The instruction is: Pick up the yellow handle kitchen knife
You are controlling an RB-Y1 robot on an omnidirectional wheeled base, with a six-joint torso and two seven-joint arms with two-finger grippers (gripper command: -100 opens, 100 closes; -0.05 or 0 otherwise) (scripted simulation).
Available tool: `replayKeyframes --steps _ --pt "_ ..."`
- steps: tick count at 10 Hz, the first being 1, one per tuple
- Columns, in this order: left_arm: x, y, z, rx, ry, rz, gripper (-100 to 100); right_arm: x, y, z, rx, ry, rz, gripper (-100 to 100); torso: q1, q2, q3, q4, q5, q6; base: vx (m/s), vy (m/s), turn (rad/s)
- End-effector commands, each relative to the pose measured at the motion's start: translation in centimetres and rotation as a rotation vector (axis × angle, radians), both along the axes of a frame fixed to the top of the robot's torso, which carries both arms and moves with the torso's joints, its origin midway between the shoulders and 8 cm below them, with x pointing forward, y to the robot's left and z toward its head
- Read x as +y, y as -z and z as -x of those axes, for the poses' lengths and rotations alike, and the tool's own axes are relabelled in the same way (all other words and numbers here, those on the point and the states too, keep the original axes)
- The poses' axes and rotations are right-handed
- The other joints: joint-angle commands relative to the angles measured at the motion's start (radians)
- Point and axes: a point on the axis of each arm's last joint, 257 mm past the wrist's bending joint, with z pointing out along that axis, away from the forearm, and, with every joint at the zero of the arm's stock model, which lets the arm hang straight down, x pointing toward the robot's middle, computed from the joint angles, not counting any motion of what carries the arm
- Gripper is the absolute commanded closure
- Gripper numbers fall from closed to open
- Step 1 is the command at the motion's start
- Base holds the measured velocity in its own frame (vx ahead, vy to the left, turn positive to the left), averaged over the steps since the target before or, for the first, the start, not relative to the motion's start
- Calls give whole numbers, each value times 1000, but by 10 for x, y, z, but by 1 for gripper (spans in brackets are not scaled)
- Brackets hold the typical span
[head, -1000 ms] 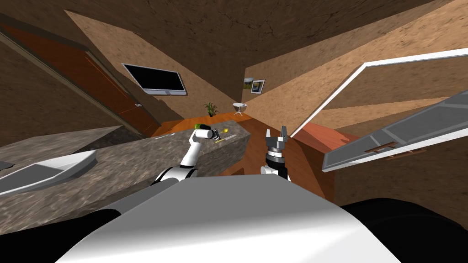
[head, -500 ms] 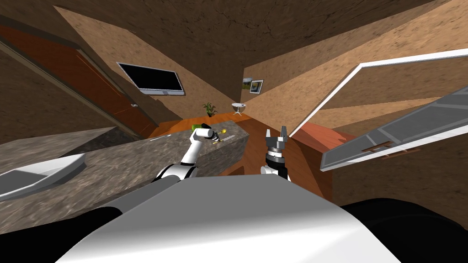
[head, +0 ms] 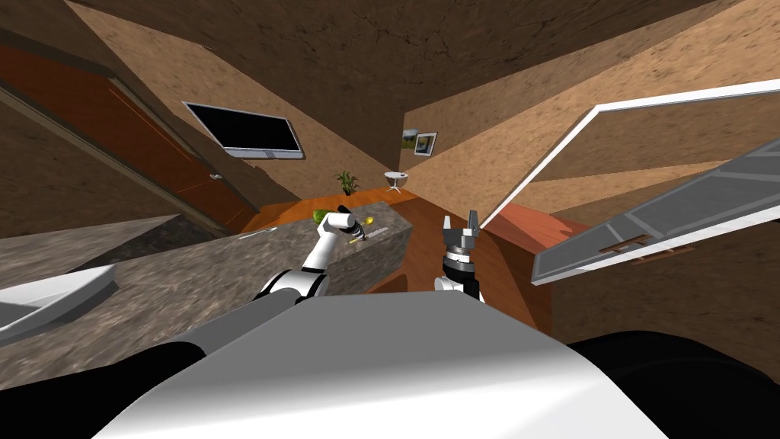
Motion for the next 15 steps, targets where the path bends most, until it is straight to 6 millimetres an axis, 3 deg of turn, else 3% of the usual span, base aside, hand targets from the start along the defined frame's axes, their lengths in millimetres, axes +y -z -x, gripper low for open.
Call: replayKeyframes --steps 1,12,14,15 --pt "4 6 9 60 -17 -7 -100 0 0 0 0 0 0 0 0 0 0 0 0 0 36 -43 -47" --pt "30 34 73 403 -107 -69 -100 0 0 0 0 0 0 0 -2 -3 -2 -1 0 0 60 -52 -44" --pt "30 33 74 407 -108 -70 -100 0 0 0 0 0 0 0 0 -4 -2 -1 0 0 54 -16 -8" --pt "30 34 75 412 -110 -71 0 0 0 0 0 0 0 0 1 -1 -1 0 0 0 0 0 0"
